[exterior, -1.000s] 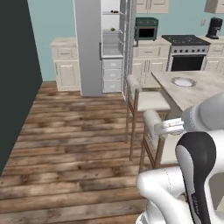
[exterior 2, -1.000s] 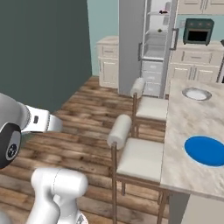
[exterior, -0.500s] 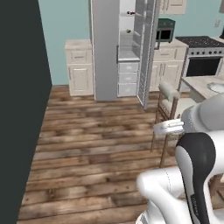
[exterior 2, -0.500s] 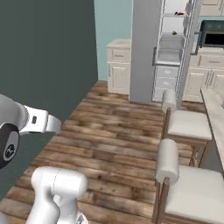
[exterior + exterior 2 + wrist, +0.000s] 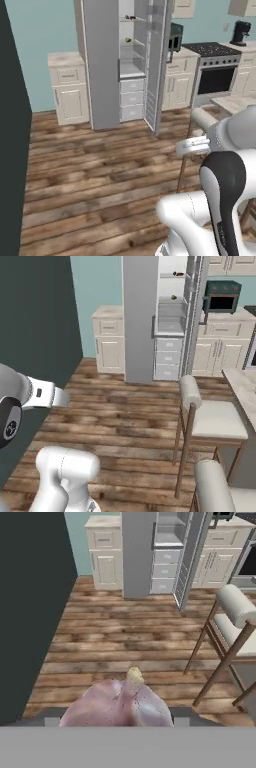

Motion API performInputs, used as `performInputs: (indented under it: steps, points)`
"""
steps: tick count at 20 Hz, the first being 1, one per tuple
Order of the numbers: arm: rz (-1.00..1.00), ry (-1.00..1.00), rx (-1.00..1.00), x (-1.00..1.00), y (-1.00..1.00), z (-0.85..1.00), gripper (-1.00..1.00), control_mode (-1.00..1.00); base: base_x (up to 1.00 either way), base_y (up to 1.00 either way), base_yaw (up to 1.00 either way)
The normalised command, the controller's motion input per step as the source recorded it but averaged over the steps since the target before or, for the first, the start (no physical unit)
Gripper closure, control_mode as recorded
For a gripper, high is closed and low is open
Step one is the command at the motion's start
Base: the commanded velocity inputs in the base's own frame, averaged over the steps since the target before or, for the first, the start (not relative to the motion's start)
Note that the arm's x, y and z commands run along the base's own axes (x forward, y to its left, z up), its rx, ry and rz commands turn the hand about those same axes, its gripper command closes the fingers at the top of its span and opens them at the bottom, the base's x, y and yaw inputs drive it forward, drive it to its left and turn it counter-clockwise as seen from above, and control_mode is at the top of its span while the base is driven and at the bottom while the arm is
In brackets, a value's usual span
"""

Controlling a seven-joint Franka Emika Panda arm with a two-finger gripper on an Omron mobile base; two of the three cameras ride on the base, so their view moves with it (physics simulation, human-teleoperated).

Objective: Transport the fish and garlic to the fridge. Place the fish on the rack containing meat and place the garlic on the rack containing the vegetable, ensuring meats and vegetables are on different racks.

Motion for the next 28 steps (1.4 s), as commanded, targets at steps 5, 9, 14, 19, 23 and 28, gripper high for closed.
performInputs:
  steps: [5,9,14,19,23,28]
  points:
    - [0.00,0.00,0.00,0.00,0.00,0.00,1.00,1.00,1.00,0.26,-0.42]
    - [0.00,0.00,0.00,0.00,0.00,0.00,1.00,1.00,1.00,0.72,-0.36]
    - [0.00,0.00,0.00,0.00,0.00,0.00,1.00,1.00,1.00,0.66,-0.28]
    - [0.00,0.00,0.00,0.00,0.00,0.00,1.00,1.00,1.00,0.57,-0.25]
    - [0.00,0.00,0.00,0.00,0.00,0.00,1.00,1.00,1.00,0.54,-0.23]
    - [0.00,0.00,0.00,0.00,0.00,0.00,1.00,1.00,1.00,0.49,-0.21]
